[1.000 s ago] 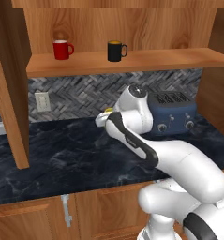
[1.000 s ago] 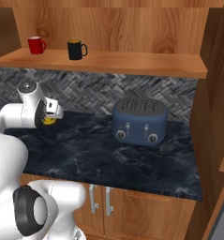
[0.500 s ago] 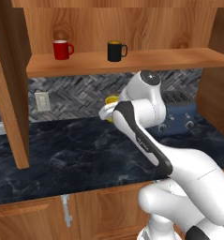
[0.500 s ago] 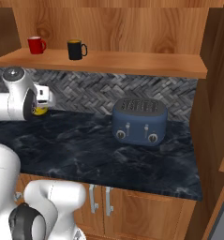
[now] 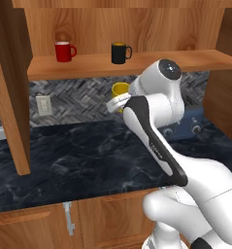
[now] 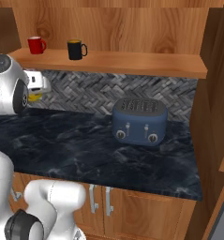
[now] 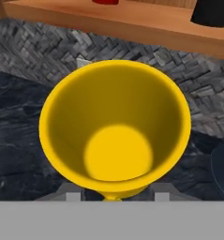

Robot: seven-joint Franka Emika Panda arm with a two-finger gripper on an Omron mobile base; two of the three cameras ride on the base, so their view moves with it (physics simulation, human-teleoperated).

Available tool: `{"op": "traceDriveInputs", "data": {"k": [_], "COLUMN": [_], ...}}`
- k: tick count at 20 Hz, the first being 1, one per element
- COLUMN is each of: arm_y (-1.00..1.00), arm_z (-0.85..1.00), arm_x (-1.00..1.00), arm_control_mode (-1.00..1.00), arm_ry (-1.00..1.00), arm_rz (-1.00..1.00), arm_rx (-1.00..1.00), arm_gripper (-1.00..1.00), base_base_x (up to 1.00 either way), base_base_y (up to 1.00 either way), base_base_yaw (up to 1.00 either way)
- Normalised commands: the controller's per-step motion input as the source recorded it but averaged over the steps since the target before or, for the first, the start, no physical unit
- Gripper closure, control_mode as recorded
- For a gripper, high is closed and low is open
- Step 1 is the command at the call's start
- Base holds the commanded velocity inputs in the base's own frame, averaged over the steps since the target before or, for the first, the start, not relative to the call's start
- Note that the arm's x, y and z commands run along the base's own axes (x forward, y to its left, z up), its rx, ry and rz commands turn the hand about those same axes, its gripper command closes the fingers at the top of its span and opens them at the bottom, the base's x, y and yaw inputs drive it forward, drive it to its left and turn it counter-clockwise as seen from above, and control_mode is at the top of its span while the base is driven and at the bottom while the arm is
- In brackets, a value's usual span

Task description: Pick the mug on the counter and place it in the cabinet with the handle facing the right, like the mugs already inside.

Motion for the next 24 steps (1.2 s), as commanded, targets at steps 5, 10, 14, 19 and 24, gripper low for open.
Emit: {"op": "traceDriveInputs", "data": {"k": [5,10,14,19,24], "arm_y": [-0.24,-0.1,-0.07,-0.11,-0.08], "arm_z": [0.63,0.59,0.33,0.23,0.3], "arm_x": [0.0,0.0,0.03,0.15,0.16], "arm_control_mode": [-1.0,-1.0,-1.0,-1.0,-1.0], "arm_ry": [-0.05,-0.04,0.0,0.0,-0.02], "arm_rz": [0.01,0.02,0.0,0.0,0.0], "arm_rx": [0.0,0.0,0.0,0.0,0.0], "arm_gripper": [1.0,1.0,1.0,1.0,1.0], "base_base_x": [0.0,0.0,0.0,0.0,0.0], "base_base_y": [0.0,0.0,0.0,0.0,0.0], "base_base_yaw": [0.0,0.0,0.0,0.0,0.0]}}
